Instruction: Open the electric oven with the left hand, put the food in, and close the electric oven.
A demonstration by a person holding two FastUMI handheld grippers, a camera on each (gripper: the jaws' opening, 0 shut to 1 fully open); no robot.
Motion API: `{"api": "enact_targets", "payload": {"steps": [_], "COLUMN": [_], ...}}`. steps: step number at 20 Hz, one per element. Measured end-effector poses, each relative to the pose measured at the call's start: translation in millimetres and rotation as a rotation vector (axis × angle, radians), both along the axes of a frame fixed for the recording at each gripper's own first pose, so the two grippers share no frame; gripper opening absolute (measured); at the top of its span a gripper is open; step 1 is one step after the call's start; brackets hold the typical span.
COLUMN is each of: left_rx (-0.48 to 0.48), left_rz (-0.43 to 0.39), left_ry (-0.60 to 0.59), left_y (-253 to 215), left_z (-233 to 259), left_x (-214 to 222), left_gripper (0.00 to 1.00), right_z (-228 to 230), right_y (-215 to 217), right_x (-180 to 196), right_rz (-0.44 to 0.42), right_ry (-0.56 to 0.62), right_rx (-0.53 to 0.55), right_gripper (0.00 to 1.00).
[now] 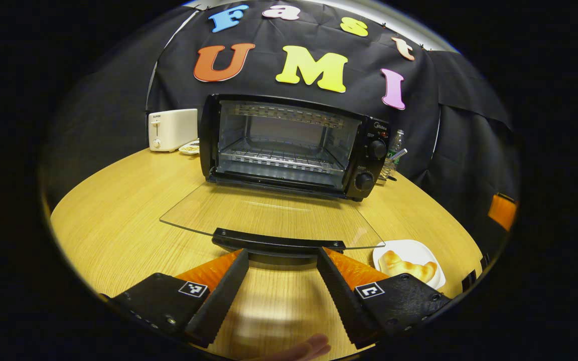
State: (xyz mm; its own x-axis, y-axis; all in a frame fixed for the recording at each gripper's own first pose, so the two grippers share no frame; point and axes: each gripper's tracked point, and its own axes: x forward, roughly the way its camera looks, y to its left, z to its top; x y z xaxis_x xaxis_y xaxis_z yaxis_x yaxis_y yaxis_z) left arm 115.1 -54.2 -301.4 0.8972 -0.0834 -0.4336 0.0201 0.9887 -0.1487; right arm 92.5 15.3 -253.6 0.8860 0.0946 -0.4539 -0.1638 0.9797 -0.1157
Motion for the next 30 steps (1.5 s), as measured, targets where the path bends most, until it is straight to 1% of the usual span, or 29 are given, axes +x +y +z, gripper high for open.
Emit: {"api": "enact_targets", "payload": {"steps": [2,4,6,10,14,15,16,17,18,20,23,25,27,30], "left_rx": [0.006,0.013,0.039,0.093,0.14,0.138,0.131,0.13,0.134,0.134,0.13,0.142,0.155,0.119], "left_rz": [0.0,-0.008,-0.012,-0.006,0.032,0.04,0.039,0.042,0.048,0.052,0.052,0.063,0.06,0.015], "left_ry": [-0.042,-0.094,-0.157,-0.298,-0.401,-0.418,-0.424,-0.436,-0.447,-0.458,-0.457,-0.455,-0.452,-0.449], "left_y": [4.7,8.2,15.1,34.2,53.7,55.8,56.4,57.7,61.0,64.4,67.8,73.0,75.0,67.0], "left_z": [15.8,32.3,54.9,111.3,162.3,170.8,176.0,181.2,185.9,190.5,190.2,193.1,197.2,206.1], "left_x": [-11.3,-23.3,-38.9,-73.6,-102.8,-109.9,-115.4,-121.6,-124.9,-130.0,-132.1,-131.5,-129.8,-127.8], "left_gripper": [0.93,0.92,0.92,0.92,0.92,0.92,0.92,0.92,0.92,0.92,0.92,0.92,0.92,0.92], "right_z": [-30.9,-58.1,-78.4,-93.3,-104.0,-113.6,-119.7,-116.1,-111.2,-116.9,-115.7,-111.1,-103.8,-82.7], "right_y": [5.6,19.2,31.4,50.8,61.8,63.0,61.2,58.6,59.3,57.6,59.2,62.2,66.8,73.0], "right_x": [5.4,8.2,7.2,6.7,-0.2,-3.7,-2.3,-1.2,1.2,-0.1,-3.7,-3.7,-6.4,-10.9], "right_rz": [0.02,0.052,0.086,0.143,0.186,0.203,0.211,0.217,0.208,0.194,0.184,0.184,0.198,0.214], "right_ry": [0.07,0.14,0.2,0.227,0.244,0.271,0.261,0.233,0.23,0.239,0.245,0.242,0.247,0.211], "right_rx": [-0.009,0.004,0.015,-0.011,-0.061,-0.084,-0.135,-0.174,-0.163,-0.147,-0.132,-0.109,-0.068,-0.049], "right_gripper": [0.99,0.98,0.98,0.97,0.97,0.97,0.99,0.97,0.95,0.91,0.7,0.6,0.53,0.53]}}
